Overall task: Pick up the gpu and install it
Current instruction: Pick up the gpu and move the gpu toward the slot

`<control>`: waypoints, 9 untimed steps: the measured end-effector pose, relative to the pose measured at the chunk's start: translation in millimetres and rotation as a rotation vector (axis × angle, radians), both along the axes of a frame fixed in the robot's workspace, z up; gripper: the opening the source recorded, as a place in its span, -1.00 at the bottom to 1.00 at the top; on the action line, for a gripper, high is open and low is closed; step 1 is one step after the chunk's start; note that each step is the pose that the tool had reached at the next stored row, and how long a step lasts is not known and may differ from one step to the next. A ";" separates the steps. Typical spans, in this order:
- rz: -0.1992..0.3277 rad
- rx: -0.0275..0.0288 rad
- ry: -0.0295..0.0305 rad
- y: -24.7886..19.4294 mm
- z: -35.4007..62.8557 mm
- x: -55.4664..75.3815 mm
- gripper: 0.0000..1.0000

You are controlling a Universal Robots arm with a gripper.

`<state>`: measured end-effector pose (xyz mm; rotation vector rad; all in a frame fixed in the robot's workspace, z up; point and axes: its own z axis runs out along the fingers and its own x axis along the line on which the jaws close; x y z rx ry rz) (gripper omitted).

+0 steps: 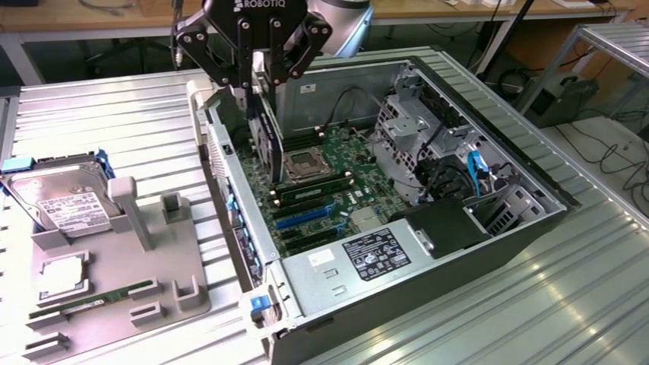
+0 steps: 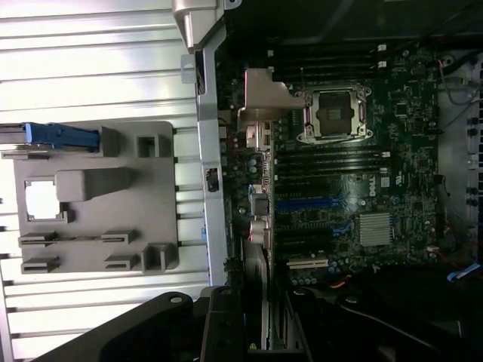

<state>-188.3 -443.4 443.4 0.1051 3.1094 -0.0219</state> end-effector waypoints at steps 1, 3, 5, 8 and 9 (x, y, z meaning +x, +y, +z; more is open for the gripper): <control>0.000 0.0000 0.0000 0.0 0.0 0.4 -0.47; 0.000 -0.0003 0.0000 0.0 0.0 1.3 -0.47; 0.000 -0.0004 0.0000 0.0 0.0 2.2 -0.47; 0.000 -0.0006 0.0000 0.0 0.0 3.5 -0.47; 0.000 -0.0007 0.0000 0.0 0.0 4.1 -0.47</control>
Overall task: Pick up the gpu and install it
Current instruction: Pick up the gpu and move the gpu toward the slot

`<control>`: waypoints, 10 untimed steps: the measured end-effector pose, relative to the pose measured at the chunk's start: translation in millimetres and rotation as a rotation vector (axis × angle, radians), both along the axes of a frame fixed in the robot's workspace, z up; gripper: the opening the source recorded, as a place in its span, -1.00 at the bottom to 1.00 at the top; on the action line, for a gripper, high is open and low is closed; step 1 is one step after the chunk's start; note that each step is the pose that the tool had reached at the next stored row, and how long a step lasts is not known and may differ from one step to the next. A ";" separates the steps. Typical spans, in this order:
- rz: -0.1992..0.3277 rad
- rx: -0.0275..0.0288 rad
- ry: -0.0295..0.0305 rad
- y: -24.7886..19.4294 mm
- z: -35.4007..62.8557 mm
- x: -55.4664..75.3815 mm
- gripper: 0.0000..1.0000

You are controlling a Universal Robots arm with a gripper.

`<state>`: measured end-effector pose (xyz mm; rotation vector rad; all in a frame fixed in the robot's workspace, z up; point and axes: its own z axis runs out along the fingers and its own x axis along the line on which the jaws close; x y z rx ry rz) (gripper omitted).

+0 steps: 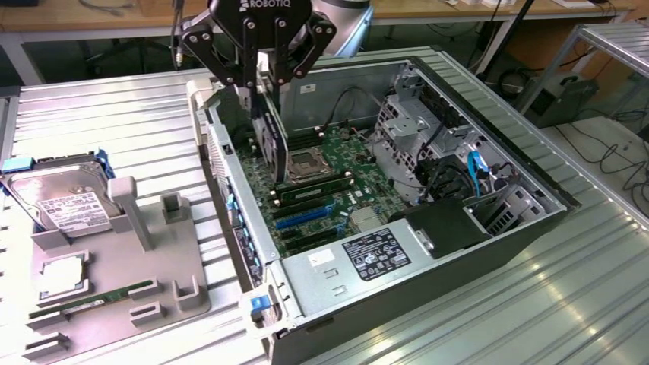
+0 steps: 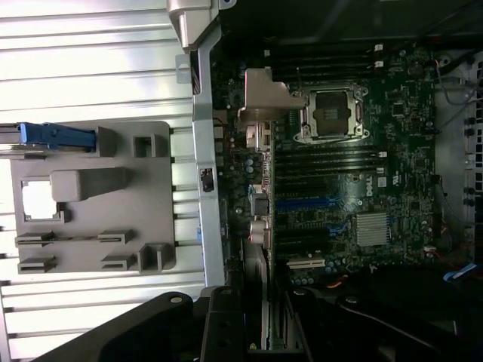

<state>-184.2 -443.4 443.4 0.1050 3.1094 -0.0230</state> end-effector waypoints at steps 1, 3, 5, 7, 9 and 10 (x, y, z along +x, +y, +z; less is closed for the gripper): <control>0.000 -0.0001 0.0000 0.0 0.0 0.5 -0.47; 0.000 -0.0003 0.0000 0.0 0.0 1.5 -0.47; 0.000 -0.0004 0.0000 0.0 0.0 2.5 -0.47; 0.000 -0.0006 0.0000 0.0 0.0 3.6 -0.47; 0.000 -0.0008 0.0000 0.0 0.0 4.5 -0.47; 0.000 -0.0008 0.0000 0.0 0.0 5.0 -0.47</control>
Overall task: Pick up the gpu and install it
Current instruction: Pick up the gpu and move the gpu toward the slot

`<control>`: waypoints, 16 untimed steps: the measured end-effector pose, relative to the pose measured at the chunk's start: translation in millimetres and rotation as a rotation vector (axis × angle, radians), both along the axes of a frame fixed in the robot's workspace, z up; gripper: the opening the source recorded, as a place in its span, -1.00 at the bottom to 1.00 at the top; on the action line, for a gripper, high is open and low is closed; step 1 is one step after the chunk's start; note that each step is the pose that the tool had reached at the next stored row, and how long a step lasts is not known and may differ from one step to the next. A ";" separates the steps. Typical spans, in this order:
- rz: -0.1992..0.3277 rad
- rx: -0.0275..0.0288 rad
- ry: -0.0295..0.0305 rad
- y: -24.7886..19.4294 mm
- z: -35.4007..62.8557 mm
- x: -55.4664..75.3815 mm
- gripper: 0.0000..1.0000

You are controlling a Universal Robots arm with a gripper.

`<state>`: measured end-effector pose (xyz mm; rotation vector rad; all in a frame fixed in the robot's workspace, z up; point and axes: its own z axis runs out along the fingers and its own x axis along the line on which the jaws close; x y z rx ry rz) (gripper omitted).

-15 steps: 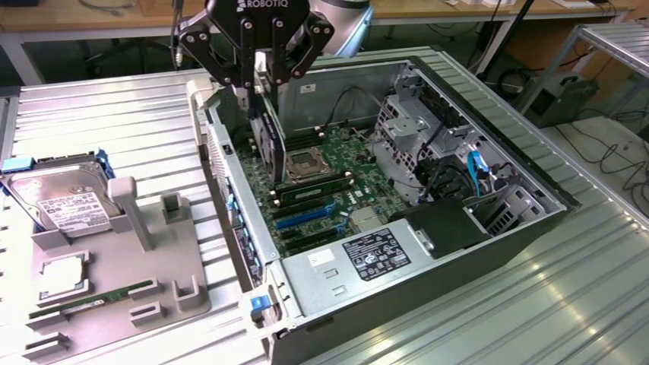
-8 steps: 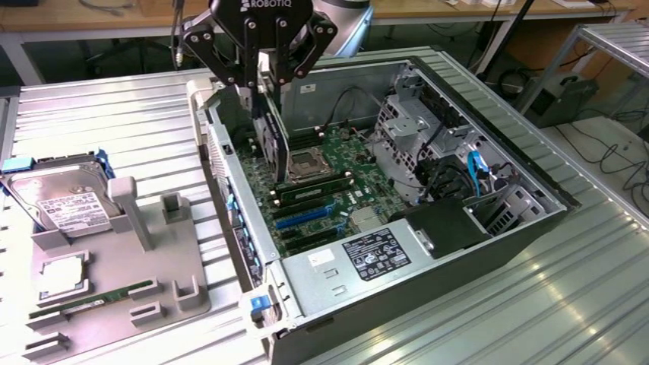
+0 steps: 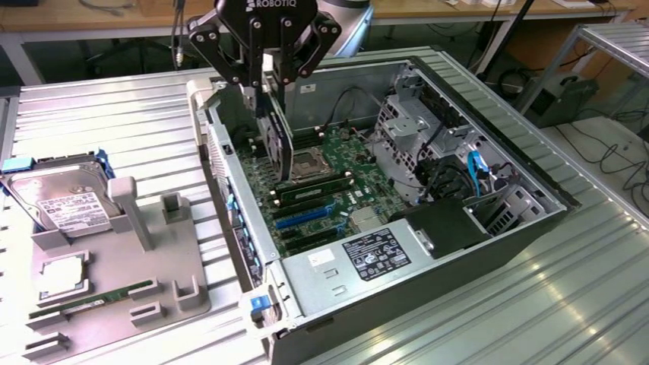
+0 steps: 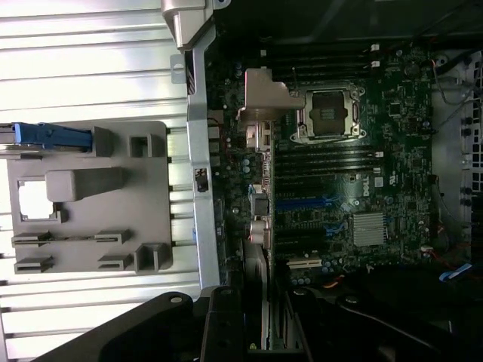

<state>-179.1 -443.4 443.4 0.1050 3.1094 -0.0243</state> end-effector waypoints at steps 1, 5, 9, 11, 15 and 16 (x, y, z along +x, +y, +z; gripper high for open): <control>0.000 -0.0001 0.0000 0.0 0.0 0.5 -0.47; 0.000 -0.0004 0.0000 0.0 0.0 2.4 -0.47; 0.000 -0.0008 0.0000 0.0 0.0 4.1 -0.47; 0.000 -0.0010 0.0000 0.0 0.0 5.2 -0.47; 0.000 -0.0014 0.0001 0.0 0.1 7.2 -0.47; 0.000 -0.0014 0.0000 0.0 0.0 7.6 -0.47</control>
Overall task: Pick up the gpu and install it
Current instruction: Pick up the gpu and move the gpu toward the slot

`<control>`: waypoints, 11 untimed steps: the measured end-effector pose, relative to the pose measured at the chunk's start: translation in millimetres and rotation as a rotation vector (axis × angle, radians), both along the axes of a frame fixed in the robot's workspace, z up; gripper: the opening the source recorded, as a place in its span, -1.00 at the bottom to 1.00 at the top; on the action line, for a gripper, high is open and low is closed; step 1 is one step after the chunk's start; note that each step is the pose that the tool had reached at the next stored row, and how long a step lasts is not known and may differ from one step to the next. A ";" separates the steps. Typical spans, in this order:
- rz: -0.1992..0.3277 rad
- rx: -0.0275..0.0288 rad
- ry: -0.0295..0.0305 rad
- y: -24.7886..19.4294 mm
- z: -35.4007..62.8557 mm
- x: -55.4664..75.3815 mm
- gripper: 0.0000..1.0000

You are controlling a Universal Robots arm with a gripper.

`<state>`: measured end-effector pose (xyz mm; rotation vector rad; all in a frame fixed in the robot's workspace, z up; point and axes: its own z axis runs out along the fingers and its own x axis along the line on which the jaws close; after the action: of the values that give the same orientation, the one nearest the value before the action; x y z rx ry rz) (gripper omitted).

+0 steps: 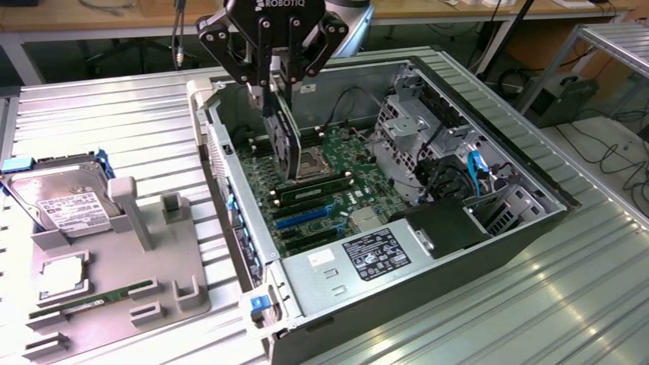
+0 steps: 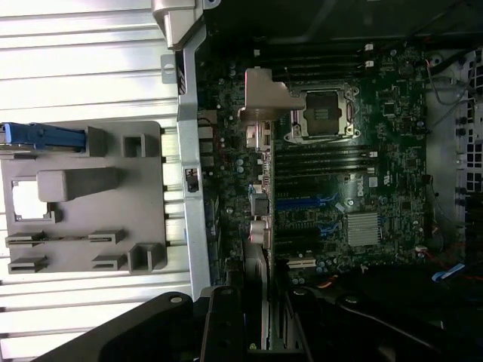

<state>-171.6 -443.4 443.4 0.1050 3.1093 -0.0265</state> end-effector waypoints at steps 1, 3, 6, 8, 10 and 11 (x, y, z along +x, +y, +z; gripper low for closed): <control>0.000 -0.0001 0.0000 0.0 0.0 0.5 -0.47; 0.000 -0.0004 0.0000 0.0 0.0 1.5 -0.47; 0.000 -0.0007 0.0000 0.0 0.0 2.8 -0.47; 0.000 -0.0008 0.0000 0.0 0.0 3.7 -0.47; 0.000 -0.0010 0.0001 0.0 0.0 4.5 -0.47; 0.000 -0.0011 0.0000 0.0 0.0 5.0 -0.47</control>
<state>-166.6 -443.4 443.5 0.1048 3.1093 -0.0282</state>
